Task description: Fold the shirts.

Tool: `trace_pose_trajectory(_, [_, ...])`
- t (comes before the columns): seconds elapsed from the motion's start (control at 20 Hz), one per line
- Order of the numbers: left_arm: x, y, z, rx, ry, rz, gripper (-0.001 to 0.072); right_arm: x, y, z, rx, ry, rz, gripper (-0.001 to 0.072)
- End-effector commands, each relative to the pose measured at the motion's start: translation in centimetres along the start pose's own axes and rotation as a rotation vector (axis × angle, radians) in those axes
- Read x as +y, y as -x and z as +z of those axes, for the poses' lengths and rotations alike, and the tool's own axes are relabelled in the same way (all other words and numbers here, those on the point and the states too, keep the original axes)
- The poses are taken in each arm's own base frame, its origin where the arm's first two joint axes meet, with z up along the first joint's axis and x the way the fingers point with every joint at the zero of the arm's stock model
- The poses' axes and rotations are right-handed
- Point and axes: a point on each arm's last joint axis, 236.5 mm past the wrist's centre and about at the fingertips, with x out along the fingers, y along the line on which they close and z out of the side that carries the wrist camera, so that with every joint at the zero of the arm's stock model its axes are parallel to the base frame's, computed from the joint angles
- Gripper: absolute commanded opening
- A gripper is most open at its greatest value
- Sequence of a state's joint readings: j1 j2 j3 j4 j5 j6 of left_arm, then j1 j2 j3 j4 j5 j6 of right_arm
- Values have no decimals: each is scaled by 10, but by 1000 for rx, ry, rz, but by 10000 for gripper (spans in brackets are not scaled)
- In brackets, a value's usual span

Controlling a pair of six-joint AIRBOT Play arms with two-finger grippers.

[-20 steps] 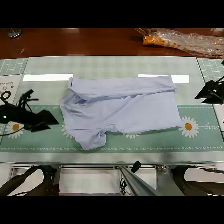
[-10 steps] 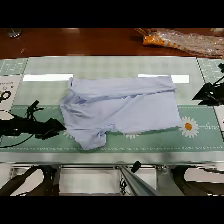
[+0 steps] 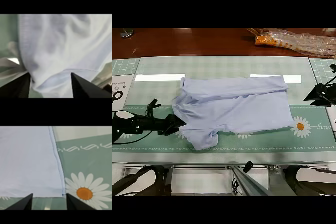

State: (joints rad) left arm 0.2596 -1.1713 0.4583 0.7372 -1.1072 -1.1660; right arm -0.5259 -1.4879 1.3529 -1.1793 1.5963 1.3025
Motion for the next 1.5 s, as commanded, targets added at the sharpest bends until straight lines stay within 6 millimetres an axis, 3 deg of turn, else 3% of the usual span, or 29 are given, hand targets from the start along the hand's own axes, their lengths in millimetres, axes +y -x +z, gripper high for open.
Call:
trace_pose_trajectory(0.0, [0,-25,-7,44,-39,37,562,0,0,-2,6,-2,2,480])
trace_pose_trajectory(0.1, [-6,-33,-2,24,-37,30,92,0,0,-4,16,-2,3,480])
trace_pose_trajectory(0.15, [-9,-33,2,7,-28,20,21,-2,0,-6,25,-2,-8,479])
trace_pose_trajectory(0.2, [-9,-32,4,-1,-23,15,21,-11,1,-11,45,-4,-46,479])
trace_pose_trajectory(0.3, [-11,-32,3,5,-26,12,21,-49,5,-23,90,-50,-200,479])
trace_pose_trajectory(0.4, [-12,-32,1,16,-26,8,21,-59,-3,-31,88,-93,-182,479])
trace_pose_trajectory(0.5, [-12,-32,1,15,-26,8,21,-54,-19,-39,84,-111,-84,483])
trace_pose_trajectory(0.6, [-12,-32,1,16,-26,8,21,-50,-41,-50,94,-141,3,531])
trace_pose_trajectory(0.8, [-12,-32,0,16,-26,8,21,-48,-75,-64,103,-143,49,534])
trace_pose_trajectory(1.1, [-12,-32,1,15,-27,8,21,-27,-103,-62,50,-180,159,534])
trace_pose_trajectory(1.4, [-12,-31,1,15,-30,8,21,-2,-132,-67,81,-99,128,532])
trace_pose_trajectory(1.45, [-12,-31,1,15,-30,8,21,4,-134,-67,82,-81,127,491])
